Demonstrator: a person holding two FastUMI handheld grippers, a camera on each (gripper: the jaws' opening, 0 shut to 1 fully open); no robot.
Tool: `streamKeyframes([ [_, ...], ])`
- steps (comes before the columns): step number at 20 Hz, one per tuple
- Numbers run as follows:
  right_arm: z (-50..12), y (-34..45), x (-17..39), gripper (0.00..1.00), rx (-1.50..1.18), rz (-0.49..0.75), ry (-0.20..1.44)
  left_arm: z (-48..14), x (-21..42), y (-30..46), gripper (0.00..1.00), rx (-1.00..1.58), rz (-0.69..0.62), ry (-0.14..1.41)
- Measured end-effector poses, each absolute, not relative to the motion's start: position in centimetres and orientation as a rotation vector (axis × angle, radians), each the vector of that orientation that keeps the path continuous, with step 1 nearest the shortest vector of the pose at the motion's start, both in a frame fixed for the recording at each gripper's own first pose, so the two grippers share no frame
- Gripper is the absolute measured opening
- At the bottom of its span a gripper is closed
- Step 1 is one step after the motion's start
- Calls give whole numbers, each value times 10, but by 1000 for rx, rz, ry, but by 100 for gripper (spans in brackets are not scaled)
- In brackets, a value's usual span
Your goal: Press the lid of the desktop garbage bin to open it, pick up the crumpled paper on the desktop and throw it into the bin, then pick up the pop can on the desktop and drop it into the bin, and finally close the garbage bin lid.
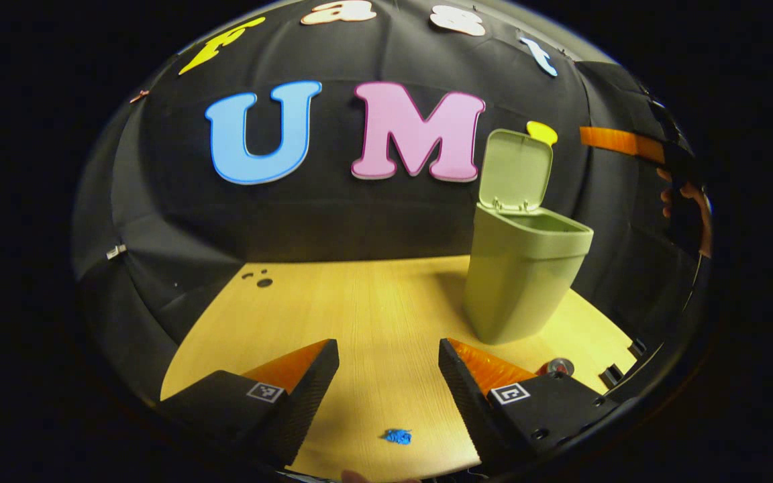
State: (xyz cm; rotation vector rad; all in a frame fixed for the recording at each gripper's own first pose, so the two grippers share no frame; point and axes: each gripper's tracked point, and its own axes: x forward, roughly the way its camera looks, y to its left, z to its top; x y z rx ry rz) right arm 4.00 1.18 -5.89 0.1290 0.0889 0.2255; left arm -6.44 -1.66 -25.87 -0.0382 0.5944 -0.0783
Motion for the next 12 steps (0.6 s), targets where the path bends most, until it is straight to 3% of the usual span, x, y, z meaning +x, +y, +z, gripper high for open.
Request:
streamKeyframes([
  [6, -80, 11, 19, 81, 144, 216, 146, -325, -102, -22, 96, -49, -96, 757],
  [12, -96, -1, 0, 81, 135, 199, 201, -374, -123, -31, 90, -88, -101, 865],
])
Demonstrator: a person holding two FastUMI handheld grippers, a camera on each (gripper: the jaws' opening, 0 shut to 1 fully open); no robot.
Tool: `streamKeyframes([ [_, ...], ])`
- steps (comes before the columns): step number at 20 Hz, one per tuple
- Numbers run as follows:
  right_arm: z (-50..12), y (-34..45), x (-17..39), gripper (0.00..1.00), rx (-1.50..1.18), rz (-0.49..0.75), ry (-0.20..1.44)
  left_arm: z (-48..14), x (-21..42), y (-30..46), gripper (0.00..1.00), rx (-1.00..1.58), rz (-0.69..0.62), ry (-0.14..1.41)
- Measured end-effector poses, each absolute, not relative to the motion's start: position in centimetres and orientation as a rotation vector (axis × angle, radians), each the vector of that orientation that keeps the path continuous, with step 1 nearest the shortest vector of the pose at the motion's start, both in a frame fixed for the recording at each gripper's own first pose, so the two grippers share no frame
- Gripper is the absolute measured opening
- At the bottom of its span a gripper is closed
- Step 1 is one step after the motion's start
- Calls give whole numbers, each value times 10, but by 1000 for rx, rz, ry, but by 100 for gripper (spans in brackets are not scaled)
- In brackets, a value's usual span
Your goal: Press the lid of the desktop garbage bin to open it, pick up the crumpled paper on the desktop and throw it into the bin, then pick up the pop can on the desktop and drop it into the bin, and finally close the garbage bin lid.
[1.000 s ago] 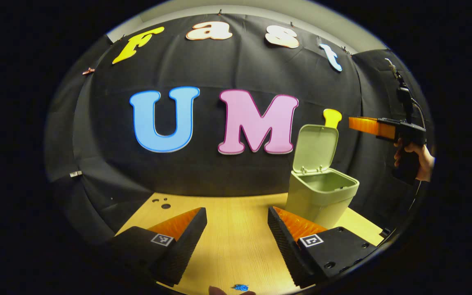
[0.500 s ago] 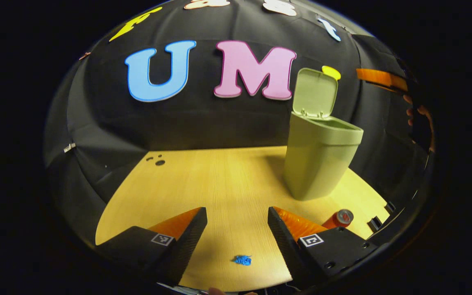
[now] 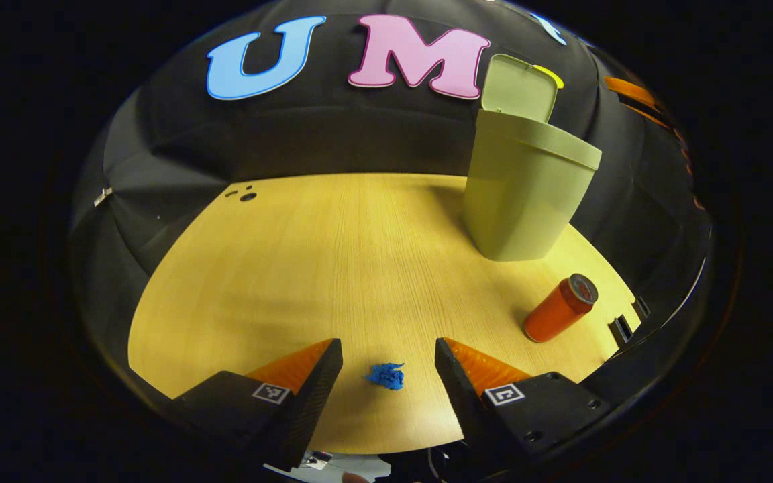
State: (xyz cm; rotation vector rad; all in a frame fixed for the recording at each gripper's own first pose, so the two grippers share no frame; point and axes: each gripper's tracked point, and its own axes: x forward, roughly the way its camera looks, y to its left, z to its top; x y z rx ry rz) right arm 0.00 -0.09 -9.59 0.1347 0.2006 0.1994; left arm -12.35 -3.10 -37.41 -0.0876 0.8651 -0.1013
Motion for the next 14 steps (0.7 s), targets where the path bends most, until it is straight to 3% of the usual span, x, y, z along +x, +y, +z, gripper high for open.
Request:
streamKeyframes([
  [14, -114, -31, -32, 81, 131, 155, 286, -451, -136, -34, 74, -55, -106, 1057],
])
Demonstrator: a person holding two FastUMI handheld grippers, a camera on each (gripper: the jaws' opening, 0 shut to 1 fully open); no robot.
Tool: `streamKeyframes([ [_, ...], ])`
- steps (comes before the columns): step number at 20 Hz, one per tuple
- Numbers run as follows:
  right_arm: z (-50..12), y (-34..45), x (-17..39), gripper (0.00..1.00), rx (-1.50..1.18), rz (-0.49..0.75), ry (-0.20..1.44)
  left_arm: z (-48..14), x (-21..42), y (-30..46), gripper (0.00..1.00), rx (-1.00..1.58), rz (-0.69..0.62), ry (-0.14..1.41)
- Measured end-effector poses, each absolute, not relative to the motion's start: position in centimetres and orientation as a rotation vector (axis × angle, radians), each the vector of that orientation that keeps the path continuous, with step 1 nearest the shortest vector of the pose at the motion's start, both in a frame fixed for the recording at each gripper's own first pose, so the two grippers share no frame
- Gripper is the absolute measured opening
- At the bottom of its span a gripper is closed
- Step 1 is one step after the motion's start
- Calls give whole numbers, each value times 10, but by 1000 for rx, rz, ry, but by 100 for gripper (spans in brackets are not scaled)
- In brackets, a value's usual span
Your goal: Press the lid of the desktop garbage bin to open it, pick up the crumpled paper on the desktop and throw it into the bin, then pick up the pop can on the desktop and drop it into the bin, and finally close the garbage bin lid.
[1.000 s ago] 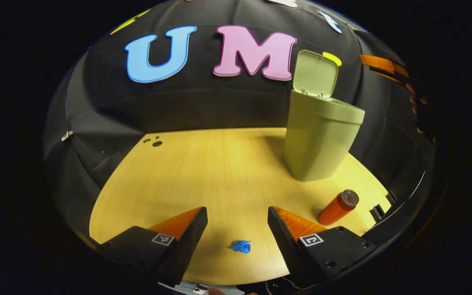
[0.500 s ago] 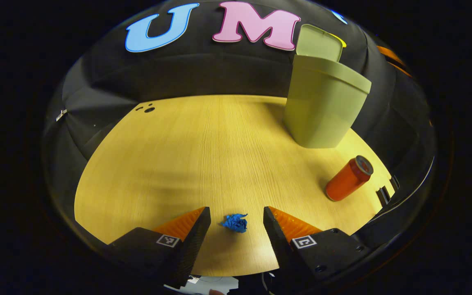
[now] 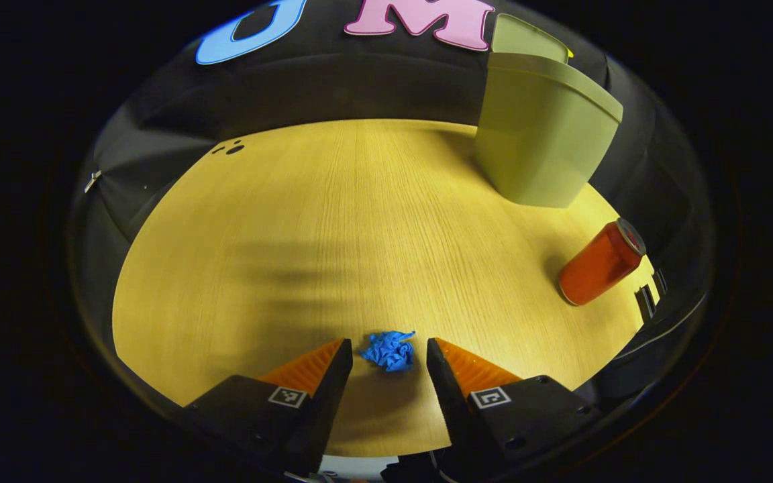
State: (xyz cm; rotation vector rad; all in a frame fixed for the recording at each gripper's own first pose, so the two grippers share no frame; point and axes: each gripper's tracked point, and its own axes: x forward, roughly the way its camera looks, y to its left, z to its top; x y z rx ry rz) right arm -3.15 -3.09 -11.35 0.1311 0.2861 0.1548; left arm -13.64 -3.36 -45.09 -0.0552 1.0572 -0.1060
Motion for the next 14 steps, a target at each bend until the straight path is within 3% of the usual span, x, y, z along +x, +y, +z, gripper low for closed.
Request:
streamKeyframes([
  [4, -113, -32, -32, 82, 132, 155, 286, -460, -139, -34, 62, -34, -119, 1079],
  [7, -113, -32, -32, 81, 132, 156, 288, -461, -137, -38, 47, -28, -143, 1078],
  [11, -116, -31, -31, 81, 134, 161, 295, -455, -134, -37, 40, -46, -153, 1076],
  [14, -118, -30, -31, 82, 129, 160, 295, -441, -127, -34, 41, -43, -152, 1052],
])
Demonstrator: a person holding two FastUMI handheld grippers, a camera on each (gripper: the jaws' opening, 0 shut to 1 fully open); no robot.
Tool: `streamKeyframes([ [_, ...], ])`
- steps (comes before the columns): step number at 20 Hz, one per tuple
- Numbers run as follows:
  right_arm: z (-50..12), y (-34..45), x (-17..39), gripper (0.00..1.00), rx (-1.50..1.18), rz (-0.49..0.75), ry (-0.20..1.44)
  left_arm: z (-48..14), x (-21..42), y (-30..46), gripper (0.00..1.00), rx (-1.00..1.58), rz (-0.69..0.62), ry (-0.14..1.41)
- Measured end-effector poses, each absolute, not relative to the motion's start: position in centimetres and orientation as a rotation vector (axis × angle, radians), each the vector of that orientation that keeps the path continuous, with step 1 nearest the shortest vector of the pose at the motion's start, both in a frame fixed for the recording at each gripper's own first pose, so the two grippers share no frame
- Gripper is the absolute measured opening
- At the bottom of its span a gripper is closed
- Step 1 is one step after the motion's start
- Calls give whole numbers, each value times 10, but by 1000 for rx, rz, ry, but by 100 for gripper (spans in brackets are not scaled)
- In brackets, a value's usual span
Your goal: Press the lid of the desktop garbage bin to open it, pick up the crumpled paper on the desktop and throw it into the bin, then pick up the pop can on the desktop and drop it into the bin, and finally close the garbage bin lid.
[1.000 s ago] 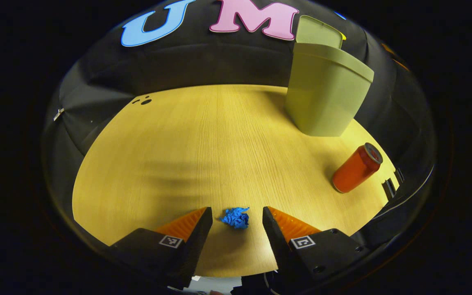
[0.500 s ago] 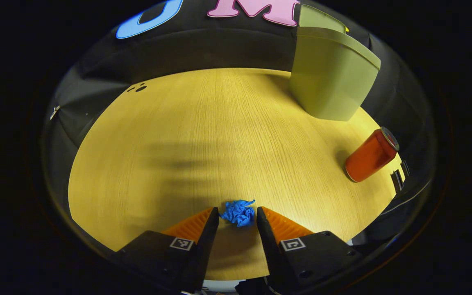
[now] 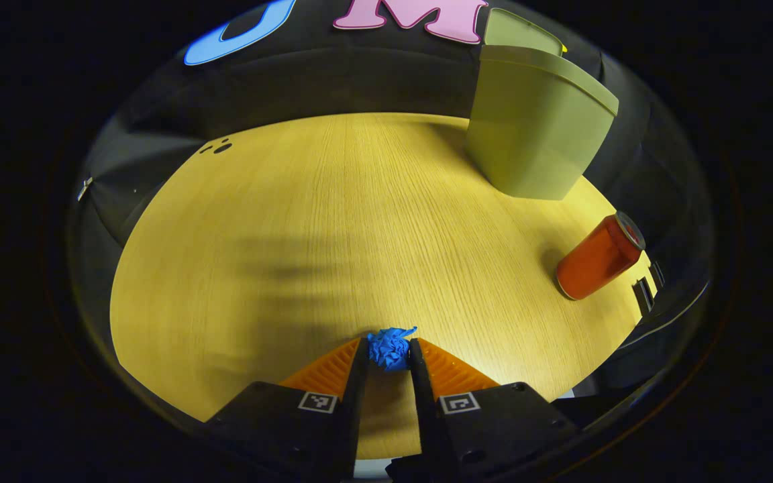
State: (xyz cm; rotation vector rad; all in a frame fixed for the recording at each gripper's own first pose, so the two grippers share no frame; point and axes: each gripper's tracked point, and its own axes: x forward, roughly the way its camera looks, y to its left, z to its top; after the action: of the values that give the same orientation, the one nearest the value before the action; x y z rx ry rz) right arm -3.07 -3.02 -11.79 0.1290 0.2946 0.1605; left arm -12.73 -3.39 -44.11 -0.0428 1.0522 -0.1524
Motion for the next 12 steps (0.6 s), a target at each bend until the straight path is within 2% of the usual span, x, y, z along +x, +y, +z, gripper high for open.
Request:
streamKeyframes([
  [5, -123, -22, -32, 81, 142, 173, 300, -407, -106, -28, 41, -30, -155, 991],
  [12, -136, -8, -41, 83, 175, 191, 319, -320, -39, -28, 41, -2, -163, 790],
])
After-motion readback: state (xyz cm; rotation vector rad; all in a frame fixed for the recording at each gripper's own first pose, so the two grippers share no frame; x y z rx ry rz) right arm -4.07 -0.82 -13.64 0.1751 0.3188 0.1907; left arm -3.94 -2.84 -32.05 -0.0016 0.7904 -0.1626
